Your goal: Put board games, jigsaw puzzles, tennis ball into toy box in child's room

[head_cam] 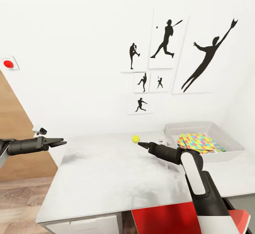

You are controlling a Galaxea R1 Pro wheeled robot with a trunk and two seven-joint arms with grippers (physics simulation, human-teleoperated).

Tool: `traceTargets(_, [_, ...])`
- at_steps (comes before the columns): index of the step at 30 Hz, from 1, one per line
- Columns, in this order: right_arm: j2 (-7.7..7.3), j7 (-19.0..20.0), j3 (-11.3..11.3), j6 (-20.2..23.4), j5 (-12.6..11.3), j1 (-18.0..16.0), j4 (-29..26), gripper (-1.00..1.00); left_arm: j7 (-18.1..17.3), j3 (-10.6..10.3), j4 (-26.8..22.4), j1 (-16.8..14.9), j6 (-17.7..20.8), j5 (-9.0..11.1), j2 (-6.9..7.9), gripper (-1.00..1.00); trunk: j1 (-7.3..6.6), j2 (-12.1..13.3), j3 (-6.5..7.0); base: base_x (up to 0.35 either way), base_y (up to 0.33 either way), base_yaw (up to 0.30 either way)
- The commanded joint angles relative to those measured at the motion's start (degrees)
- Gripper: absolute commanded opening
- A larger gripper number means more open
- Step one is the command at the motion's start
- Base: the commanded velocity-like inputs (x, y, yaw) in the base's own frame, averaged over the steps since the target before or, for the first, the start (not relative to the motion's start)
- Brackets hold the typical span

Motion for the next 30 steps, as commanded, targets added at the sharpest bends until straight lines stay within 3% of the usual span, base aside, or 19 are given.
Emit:
traceTargets(1, [0.06,0.2,0.0,0.2,0.3,-0.1,0.0,1.0,-0.2,-0.2,0.0,-0.1,0.6,0.2,0.08,1.0,0.04,-0.1,-0.13,0.031,0.047,0.001])
traceTargets(12, [0.05,0.1,0.2,0.2,0.4,-0.3,-0.1,1.0,-0.2,-0.2,0.0,-0.1,0.6,0.3,0.08,1.0,0.04,-0.1,-0.13,0.009,0.014,0.0])
traceTargets(17, [0.09,-0.9,0.2,0.1,0.4,-3.0,0.2,1.0,-0.2,-0.2,0.0,-0.1,0.6,0.3,0.08,1.0,0.04,-0.1,-0.13,0.001,0.001,0.0])
traceTargets(24, [0.58,-10.4,0.3,0.2,0.3,-12.0,5.3,1.0,-0.2,-0.2,0.0,-0.1,0.6,0.3,0.08,1.0,0.04,-0.1,-0.13,0.0,0.0,0.0])
traceTargets(25, [1.45,-13.6,0.4,0.3,0.3,-14.9,8.1,1.0,-0.2,-0.2,0.0,-0.1,0.6,0.3,0.08,1.0,0.04,-0.1,-0.13,0.0,0.0,0.0])
traceTargets(30, [4.8,-20.4,0.4,0.5,0.4,-22.6,18.4,1.0,-0.2,-0.2,0.0,-0.1,0.5,0.3,0.08,1.0,0.04,-0.1,-0.13,0.0,0.0,0.0])
